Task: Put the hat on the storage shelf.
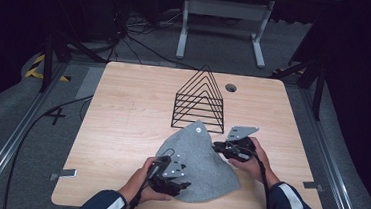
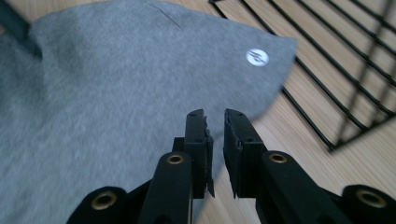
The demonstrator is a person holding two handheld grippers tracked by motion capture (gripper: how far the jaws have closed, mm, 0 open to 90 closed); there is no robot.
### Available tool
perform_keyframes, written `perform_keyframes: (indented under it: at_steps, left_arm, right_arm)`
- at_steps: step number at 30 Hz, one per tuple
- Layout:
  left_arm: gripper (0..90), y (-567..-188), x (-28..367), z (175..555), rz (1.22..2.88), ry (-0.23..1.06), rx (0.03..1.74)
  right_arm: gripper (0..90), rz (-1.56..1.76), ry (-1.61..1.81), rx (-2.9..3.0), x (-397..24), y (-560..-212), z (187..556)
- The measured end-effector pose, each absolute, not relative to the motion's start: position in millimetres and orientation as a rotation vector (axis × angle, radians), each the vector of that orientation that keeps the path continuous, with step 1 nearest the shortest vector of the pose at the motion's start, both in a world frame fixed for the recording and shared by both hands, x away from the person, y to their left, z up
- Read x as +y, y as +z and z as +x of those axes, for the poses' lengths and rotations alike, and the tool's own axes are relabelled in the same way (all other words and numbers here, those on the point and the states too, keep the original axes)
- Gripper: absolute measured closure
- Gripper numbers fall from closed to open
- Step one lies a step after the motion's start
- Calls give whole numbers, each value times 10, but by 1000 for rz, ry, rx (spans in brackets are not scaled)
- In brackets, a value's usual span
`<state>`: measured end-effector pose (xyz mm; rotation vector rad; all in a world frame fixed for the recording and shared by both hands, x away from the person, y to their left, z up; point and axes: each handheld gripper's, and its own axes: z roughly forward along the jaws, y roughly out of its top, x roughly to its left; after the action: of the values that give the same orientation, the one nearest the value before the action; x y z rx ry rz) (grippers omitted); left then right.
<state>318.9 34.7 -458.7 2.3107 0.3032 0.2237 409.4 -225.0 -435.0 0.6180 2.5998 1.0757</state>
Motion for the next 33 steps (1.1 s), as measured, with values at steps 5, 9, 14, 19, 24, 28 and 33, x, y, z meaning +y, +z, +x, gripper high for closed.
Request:
perform_keyframes:
  at_steps: [5, 9, 14, 19, 24, 28, 33]
  left_arm:
    - [511, -4686, 227, 3177, 2343, 180, 263]
    - [543, -4671, 326, 3195, 2363, 145, 301]
    - [555, -4641, 520, 3246, 2398, 144, 331]
    - [567, -4629, 921, 3360, 2390, 172, 494]
    - [612, -4634, 1133, 3539, 2360, 246, 608]
    - [609, -4644, 1110, 3690, 2338, 254, 649]
    - [577, -4641, 1050, 3865, 2324, 276, 697]
  right_arm:
    - [829, 595, 1042, 2644, -2028, -4476, 4172]
    - [875, 610, 1007, 2675, -2010, -4554, 4184]
    - [895, 660, 964, 2721, -2070, -4516, 4148]
    - [895, 657, 918, 2786, -2138, -4479, 3919]
    - [895, 640, 923, 2869, -2156, -4470, 3593]
    - [890, 580, 882, 2859, -2120, -4460, 3456]
    - [880, 557, 909, 2865, -2095, -4475, 3352]
